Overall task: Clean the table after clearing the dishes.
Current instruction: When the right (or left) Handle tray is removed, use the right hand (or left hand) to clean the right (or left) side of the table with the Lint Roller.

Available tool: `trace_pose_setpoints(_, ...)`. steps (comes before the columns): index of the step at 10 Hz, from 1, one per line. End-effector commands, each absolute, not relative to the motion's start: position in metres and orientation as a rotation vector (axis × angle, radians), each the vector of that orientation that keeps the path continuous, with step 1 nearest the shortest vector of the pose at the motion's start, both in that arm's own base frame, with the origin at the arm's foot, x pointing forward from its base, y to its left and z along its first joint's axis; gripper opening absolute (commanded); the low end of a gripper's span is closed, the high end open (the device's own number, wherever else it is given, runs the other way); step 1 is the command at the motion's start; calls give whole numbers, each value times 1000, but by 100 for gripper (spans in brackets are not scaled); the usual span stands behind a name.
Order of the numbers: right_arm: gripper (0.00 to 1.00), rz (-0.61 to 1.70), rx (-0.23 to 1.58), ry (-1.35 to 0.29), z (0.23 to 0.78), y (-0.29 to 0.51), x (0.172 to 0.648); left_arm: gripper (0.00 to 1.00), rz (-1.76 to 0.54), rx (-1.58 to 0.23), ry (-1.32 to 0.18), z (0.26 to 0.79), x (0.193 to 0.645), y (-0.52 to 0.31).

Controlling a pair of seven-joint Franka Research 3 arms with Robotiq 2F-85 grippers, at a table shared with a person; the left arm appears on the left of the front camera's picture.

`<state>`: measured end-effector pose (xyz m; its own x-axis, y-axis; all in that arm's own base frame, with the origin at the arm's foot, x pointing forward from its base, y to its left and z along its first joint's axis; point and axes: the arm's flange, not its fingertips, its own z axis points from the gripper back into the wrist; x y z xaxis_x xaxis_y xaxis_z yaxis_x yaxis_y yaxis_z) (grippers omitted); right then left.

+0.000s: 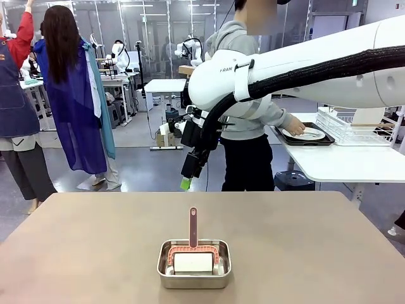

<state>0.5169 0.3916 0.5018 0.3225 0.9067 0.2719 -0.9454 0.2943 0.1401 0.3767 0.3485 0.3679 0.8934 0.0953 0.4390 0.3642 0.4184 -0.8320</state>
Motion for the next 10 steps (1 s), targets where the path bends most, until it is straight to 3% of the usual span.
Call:
trace_pose_setpoints(1, 100, 1215, 303, -158, 504, 392, 511, 100, -180, -1132, -450, 370, 371, 348)
trace_pose_setpoints(3, 100, 1239, 296, -150, 502, 392, 517, 100, -180, -1132, -450, 370, 371, 348)
trace_pose_setpoints(6, 100, 1523, 262, -67, 488, 398, 542, 100, -180, -1132, -450, 370, 371, 348)
trace_pose_setpoints(10, 100, 1627, 235, 69, 467, 415, 576, 100, -180, -1132, -450, 370, 371, 348)
